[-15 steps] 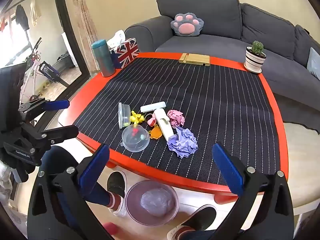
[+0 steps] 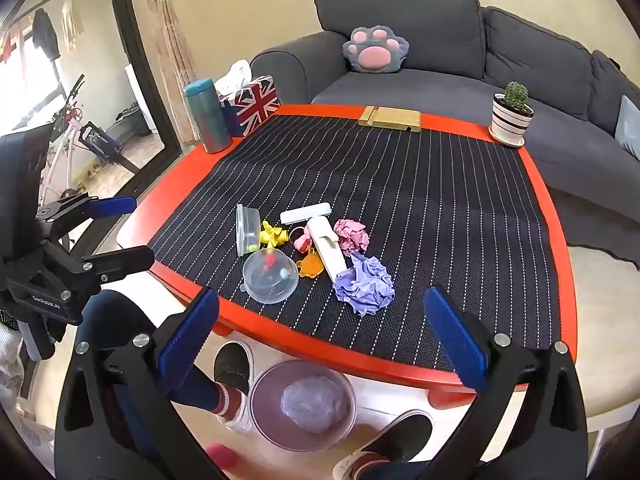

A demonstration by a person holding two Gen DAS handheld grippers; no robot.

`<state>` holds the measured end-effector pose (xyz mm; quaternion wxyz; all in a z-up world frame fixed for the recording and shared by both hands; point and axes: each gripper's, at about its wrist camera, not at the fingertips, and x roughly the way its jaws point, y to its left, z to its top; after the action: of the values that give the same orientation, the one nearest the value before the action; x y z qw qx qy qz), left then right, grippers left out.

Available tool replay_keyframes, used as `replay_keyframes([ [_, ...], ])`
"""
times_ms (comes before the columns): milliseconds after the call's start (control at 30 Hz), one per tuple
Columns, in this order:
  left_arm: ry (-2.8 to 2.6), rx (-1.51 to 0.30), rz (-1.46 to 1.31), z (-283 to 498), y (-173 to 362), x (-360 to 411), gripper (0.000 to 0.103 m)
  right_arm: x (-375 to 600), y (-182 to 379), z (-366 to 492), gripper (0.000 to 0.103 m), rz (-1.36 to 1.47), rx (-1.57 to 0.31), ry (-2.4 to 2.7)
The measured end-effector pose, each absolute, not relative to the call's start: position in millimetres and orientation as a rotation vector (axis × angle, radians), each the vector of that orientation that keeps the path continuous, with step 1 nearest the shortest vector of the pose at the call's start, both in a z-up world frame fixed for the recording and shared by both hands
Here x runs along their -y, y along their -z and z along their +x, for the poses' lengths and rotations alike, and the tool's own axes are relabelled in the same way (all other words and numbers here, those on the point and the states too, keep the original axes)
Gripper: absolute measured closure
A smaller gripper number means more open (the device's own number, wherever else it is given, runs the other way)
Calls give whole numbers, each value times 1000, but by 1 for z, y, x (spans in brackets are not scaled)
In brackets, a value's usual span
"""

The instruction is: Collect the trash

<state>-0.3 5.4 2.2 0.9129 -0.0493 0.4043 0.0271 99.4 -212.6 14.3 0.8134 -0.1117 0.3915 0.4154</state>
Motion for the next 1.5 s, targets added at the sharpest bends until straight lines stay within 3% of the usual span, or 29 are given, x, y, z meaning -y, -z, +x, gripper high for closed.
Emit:
replay_keyframes([
  [1500, -68, -846, -127, 1, 2, -9, 5, 214, -7, 103, 3, -233, -849, -869],
])
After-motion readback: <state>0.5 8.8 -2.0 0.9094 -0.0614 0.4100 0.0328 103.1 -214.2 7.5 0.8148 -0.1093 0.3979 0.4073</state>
